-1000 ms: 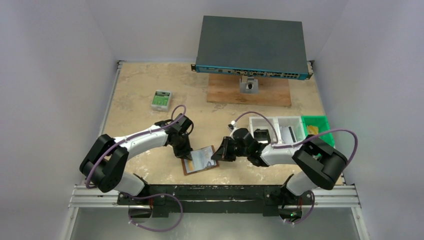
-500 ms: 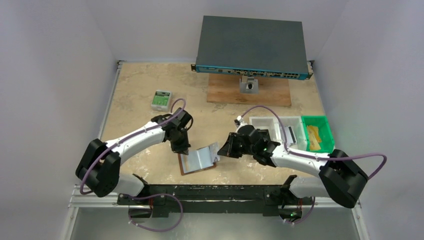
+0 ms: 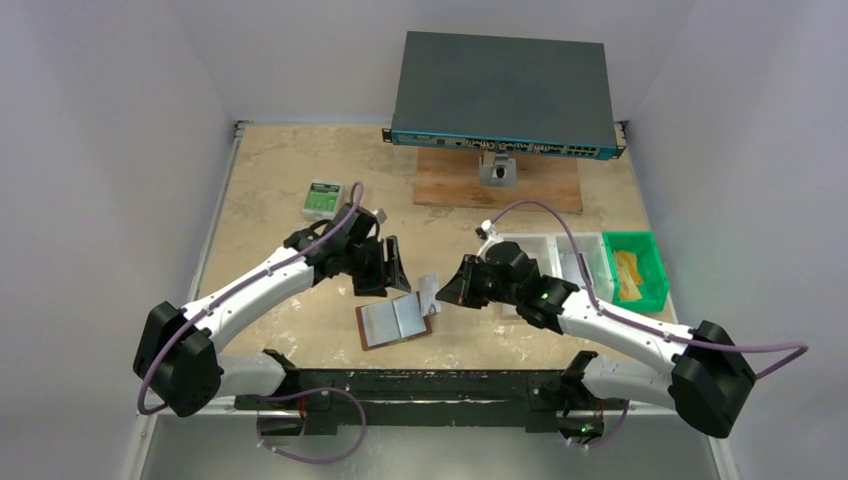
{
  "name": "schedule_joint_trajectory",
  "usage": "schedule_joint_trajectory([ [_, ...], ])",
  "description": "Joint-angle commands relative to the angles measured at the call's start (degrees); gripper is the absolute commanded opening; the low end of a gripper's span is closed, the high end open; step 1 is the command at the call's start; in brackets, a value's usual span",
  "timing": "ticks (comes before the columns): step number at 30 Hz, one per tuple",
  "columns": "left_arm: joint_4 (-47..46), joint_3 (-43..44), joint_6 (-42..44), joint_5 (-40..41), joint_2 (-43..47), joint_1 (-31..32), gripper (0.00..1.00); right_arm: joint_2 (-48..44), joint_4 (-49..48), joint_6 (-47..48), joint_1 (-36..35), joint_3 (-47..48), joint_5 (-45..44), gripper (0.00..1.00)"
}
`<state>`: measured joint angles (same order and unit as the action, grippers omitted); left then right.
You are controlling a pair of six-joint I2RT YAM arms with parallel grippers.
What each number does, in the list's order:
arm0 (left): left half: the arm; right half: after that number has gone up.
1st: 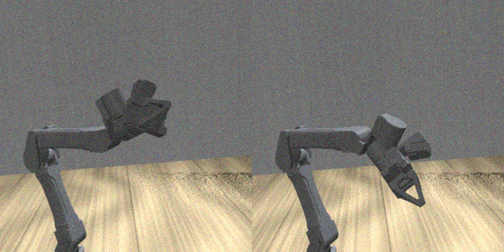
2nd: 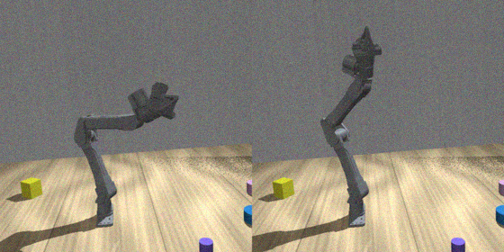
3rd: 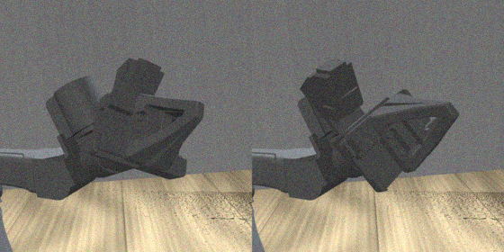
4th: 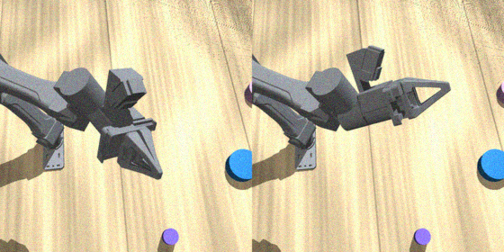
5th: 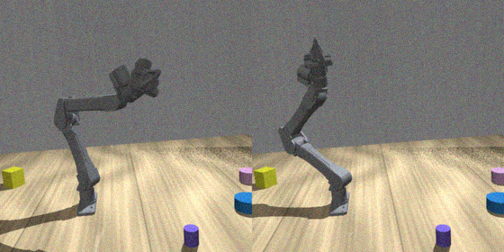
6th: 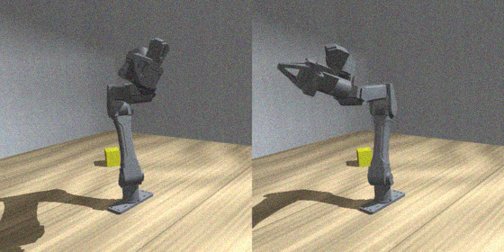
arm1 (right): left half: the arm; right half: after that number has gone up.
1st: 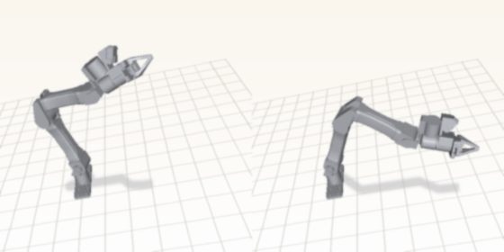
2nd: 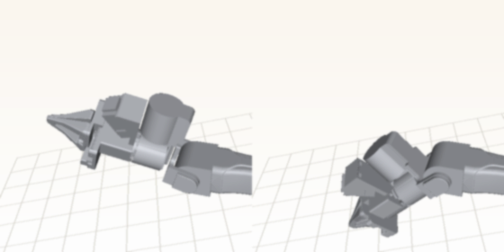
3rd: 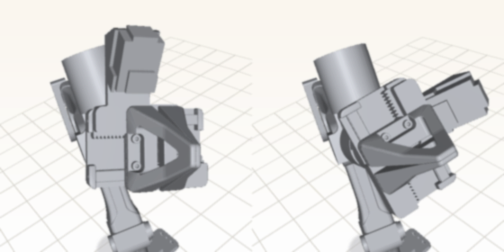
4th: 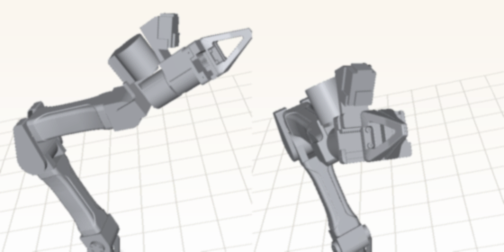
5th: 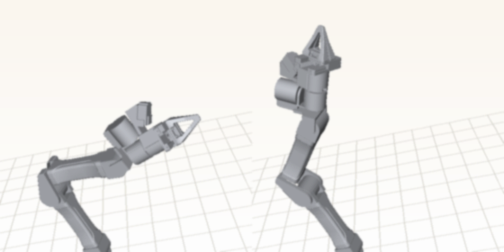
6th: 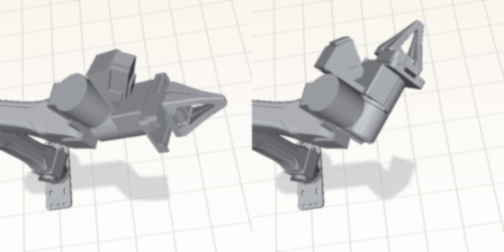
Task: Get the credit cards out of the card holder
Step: Remove the credit card from the card holder, then place the credit card in the storage box.
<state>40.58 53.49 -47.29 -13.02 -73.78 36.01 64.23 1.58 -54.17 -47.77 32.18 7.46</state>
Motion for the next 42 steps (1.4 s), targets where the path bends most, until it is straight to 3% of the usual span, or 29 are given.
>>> schedule_joint_trajectory([
  [1,-12.71,-3.22,-1.26,-12.91,3.22,-0.58,0.67,-2.78,-1.21,-0.81,1.51,3.49,5.36,0.0],
  [6,-22.82,-7.78,-4.97,-19.57,6.44,-2.34,0.72,-4.28,-6.69,-3.45,3.89,2.63,12.28,0.0],
  [13,-32.99,-11.32,-9.62,-25.61,8.44,-4.57,0.67,-5.31,-17.62,-9.17,7.13,-1.43,21.96,0.0],
  [17,-39.49,-13.36,-13.63,-27.73,8.65,-4.78,0.54,-5.11,-19.07,-9.97,7.25,-2.39,23.02,0.0],
  [20,-42.6,-13.77,-14.94,-28.31,8.58,-4.89,0.3,-5.61,-19.28,-10.2,7.42,-2.89,23.13,0.0],
  [21,-42.94,-13.89,-15.21,-28.48,8.57,-4.85,0.19,-5.6,-19.52,-10.29,7.55,-3.02,23.42,0.03],
  [22,-43.44,-13.98,-15.61,-28.7,8.49,-4.86,0.05,-5.61,-20.19,-10.44,7.57,-3.15,23.91,0.13],
  [23,-44.19,-14.22,-15.99,-28.95,8.37,-4.88,0.0,-5.54,-20.89,-10.74,7.6,-3.32,24.27,0.26],
  [25,-46.1,-14.96,-17.29,-29.32,8.43,-4.86,0.0,-5.54,-22.97,-11.53,7.55,-3.83,24.83,0.47],
  [26,-48.0,-15.37,-18.19,-29.44,8.51,-4.87,0.0,-5.36,-24.15,-11.99,7.47,-4.12,25.29,0.52],
  [28,-50.41,-16.05,-19.99,-29.69,8.4,-4.89,0.0,-4.97,-26.36,-13.02,7.54,-4.57,25.72,0.53],
  [35,-59.92,-18.21,-26.19,-30.83,6.66,-4.76,0.0,-2.89,-34.28,-17.12,7.51,-5.69,27.0,0.44],
  [40,-64.9,-18.74,-28.81,-32.27,4.96,-4.8,0.0,-2.68,-35.42,-18.41,7.54,-5.62,27.25,0.19],
  [42,-64.63,-18.69,-28.67,-32.85,4.79,-4.75,0.0,-3.11,-34.41,-18.18,7.57,-5.37,26.77,0.01],
])
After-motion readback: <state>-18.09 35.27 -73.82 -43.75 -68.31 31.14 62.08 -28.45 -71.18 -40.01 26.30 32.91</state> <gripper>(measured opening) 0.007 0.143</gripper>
